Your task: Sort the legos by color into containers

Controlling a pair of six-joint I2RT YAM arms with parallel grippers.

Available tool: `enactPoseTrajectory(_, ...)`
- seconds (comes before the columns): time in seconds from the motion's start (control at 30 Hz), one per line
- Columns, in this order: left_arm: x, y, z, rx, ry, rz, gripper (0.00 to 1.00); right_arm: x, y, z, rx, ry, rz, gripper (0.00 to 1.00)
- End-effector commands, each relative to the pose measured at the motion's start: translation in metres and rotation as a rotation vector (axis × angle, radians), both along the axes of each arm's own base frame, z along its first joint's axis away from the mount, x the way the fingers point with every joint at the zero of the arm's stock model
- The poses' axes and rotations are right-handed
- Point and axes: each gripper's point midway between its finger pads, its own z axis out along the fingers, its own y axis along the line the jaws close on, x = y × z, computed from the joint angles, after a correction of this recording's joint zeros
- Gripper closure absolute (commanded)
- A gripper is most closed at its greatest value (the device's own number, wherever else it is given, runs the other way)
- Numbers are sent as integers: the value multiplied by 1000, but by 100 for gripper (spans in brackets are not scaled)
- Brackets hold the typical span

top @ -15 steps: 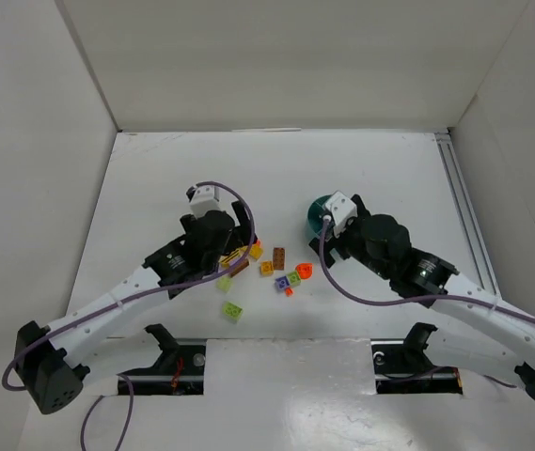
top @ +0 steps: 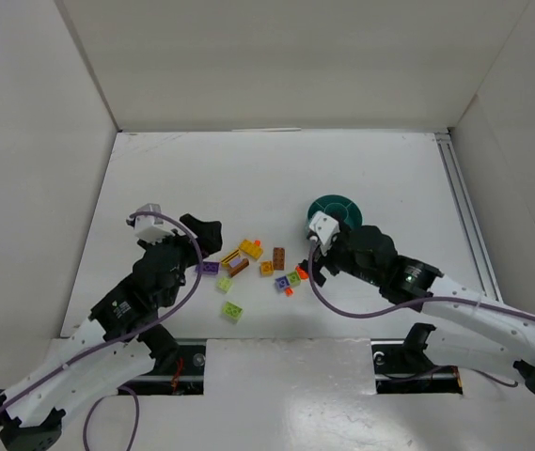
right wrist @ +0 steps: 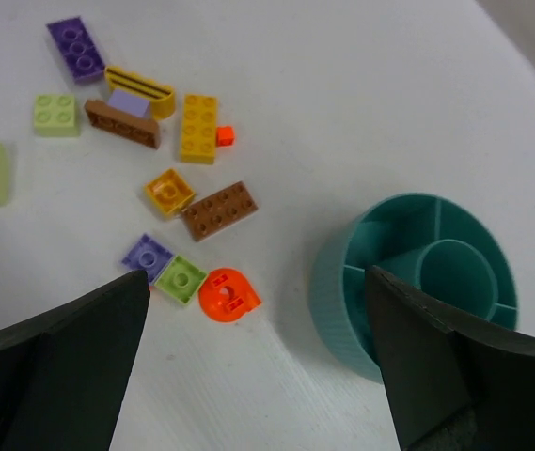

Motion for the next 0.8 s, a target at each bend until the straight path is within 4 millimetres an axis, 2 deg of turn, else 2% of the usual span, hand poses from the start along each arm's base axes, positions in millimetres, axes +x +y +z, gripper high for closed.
enactPoseTrajectory(0.0, -3, -3, 1, -44, -23, -19, 0, -13, 23, -22, 5, 73, 73, 0)
enactPoseTrajectory(0.03, -3, -3, -5, -35, -13, -18, 0, -20, 32, -41, -15, 132, 82, 0)
enactPoseTrajectory(0.1, -3, -3, -10, -28, -7, -18, 0, -20, 37, -57, -41, 167, 34, 0)
enactPoseTrajectory(0.13, -3, -3, -10, -28, -7, -18, 0, -29, 44, -66, -54, 194, 43, 2)
enactPoseTrajectory(0.17, -2, -4, -18, -7, 23, -16, 0, -33, 50, -82, -63, 247, 17, 4)
enactPoseTrajectory(0.2, 0, -2, -20, 4, 27, 2, 0, -34, 51, -91, -86, 252, -7, 5)
enactPoseTrajectory(0.23, 2, -2, -29, 20, 47, 16, 0, -42, 61, -101, -99, 274, -15, 7)
enactPoseTrajectory(0.37, 5, -5, -45, 53, 89, 19, 0, -41, 61, -122, -102, 319, -153, 17)
enactPoseTrajectory(0.4, 8, -10, -46, 68, 90, 3, 0, -47, 62, -136, -85, 373, -183, 19)
enactPoseTrajectory(0.5, 9, -18, -56, 84, 113, -32, 0, -46, 59, -148, -30, 414, -262, 26)
enactPoseTrajectory(0.77, 11, -25, -60, 84, 111, -53, 0, -41, 60, -166, -47, 431, -318, 38)
